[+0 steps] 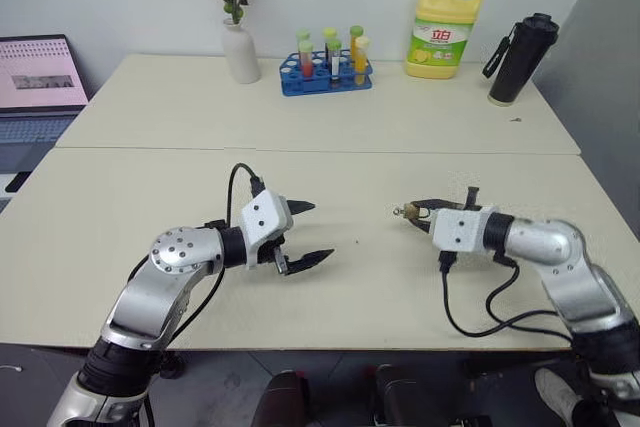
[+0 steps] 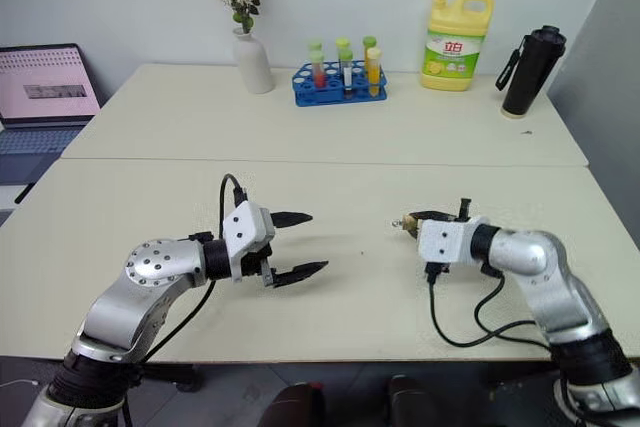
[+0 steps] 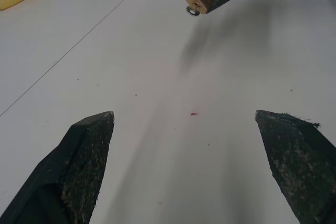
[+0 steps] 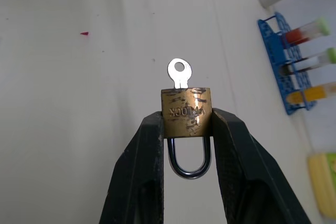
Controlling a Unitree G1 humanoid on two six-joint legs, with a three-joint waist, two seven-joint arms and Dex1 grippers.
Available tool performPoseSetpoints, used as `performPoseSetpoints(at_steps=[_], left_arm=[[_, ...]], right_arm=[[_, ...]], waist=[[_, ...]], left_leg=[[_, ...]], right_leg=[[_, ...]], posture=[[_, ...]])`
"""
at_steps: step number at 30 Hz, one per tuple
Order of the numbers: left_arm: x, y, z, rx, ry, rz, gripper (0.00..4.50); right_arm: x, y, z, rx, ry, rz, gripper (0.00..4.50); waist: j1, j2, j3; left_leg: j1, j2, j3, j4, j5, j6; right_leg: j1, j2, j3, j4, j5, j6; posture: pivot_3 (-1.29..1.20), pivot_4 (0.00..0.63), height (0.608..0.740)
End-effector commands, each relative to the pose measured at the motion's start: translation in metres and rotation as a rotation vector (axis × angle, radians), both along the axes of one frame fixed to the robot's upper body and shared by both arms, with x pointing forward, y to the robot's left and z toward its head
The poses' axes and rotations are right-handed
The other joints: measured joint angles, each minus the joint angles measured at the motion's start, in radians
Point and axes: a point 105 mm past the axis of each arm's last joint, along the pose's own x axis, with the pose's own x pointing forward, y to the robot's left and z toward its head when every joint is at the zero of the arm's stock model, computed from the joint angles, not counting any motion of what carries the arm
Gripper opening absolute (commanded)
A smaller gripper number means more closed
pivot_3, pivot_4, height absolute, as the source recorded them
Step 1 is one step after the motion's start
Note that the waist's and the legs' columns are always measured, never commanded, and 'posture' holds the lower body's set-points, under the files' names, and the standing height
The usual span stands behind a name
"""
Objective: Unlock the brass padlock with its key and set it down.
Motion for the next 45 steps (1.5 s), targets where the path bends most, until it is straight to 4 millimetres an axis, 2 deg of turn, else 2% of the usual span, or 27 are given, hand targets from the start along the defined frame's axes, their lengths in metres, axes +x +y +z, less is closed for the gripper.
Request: performPoseSetpoints(at_steps=[1, 4, 7, 10, 19, 26, 29, 41, 45], left_arm=[[0.006, -0.008, 0.017, -0.045, -0.028, -0.020, 4.50], [0.010, -0.011, 0.023, -0.065, -0.028, -0.023, 4.50], [0.018, -0.022, 0.040, -0.142, 0.006, -0.045, 4.50], [0.024, -0.028, 0.054, -0.179, 0.021, -0.059, 4.50], [0.023, -0.040, 0.085, -0.271, 0.085, -0.140, 4.50], [0.022, -0.040, 0.090, -0.273, 0.107, -0.174, 4.50], [0.019, -0.040, 0.093, -0.280, 0.120, -0.186, 3.90], [0.018, -0.042, 0.096, -0.296, 0.127, -0.186, 0.05], [0.018, -0.043, 0.095, -0.296, 0.129, -0.191, 0.00]], right_arm=[[-0.005, 0.007, 0.031, -0.003, -0.266, -0.017, 0.89], [-0.010, 0.014, 0.037, -0.009, -0.366, -0.001, 0.89], [-0.019, 0.029, 0.055, 0.023, -0.529, 0.063, 0.89], [-0.024, 0.035, 0.064, 0.043, -0.606, 0.106, 0.89], [-0.026, 0.045, 0.067, 0.077, -0.632, 0.171, 0.89], [-0.024, 0.047, 0.068, 0.074, -0.636, 0.184, 0.89], [-0.023, 0.047, 0.068, 0.071, -0.636, 0.186, 0.89], [-0.022, 0.047, 0.069, 0.071, -0.634, 0.198, 0.89], [-0.021, 0.047, 0.068, 0.074, -0.626, 0.199, 0.89]], waist=[[-0.001, 0.000, 0.000], [-0.001, 0.000, 0.000], [-0.001, 0.000, 0.000], [-0.001, 0.000, 0.000], [-0.002, 0.000, 0.000], [-0.002, 0.000, 0.000], [-0.002, 0.000, 0.000], [-0.002, 0.000, 0.000], [-0.002, 0.000, 0.000]], left_leg=[[0.000, 0.000, 0.000, 0.000, 0.000, 0.000], [0.000, 0.000, 0.000, 0.001, 0.000, 0.000], [0.000, 0.000, 0.000, 0.001, 0.000, 0.000], [-0.001, -0.001, 0.000, 0.001, 0.000, 0.000], [0.000, 0.000, 0.000, 0.001, 0.000, 0.000], [0.000, 0.000, 0.000, 0.001, 0.000, 0.000], [0.000, 0.000, 0.000, 0.001, 0.000, 0.000], [0.000, 0.000, 0.000, 0.001, 0.000, 0.000], [0.000, 0.000, -0.001, 0.001, 0.000, 0.000]], right_leg=[[0.000, 0.000, 0.000, 0.000, 0.000, 0.000], [0.000, 0.002, 0.000, 0.000, 0.000, 0.000], [0.000, 0.002, 0.000, 0.000, 0.000, 0.000], [0.000, 0.002, 0.000, 0.000, 0.000, 0.000], [0.000, 0.002, 0.001, 0.000, 0.000, 0.000], [0.000, 0.002, 0.001, 0.000, 0.001, -0.001], [0.000, 0.002, 0.001, 0.000, 0.001, -0.001], [0.000, 0.002, 0.001, 0.000, 0.001, -0.001], [0.000, 0.002, 0.002, 0.000, 0.001, -0.002]], posture=[[0.00, 0.150, 0.740], [0.00, 0.150, 0.740], [0.00, 0.150, 0.740], [0.00, 0.150, 0.740], [0.00, 0.150, 0.740], [0.00, 0.150, 0.740], [0.00, 0.150, 0.740], [0.00, 0.150, 0.740], [0.00, 0.150, 0.740]])
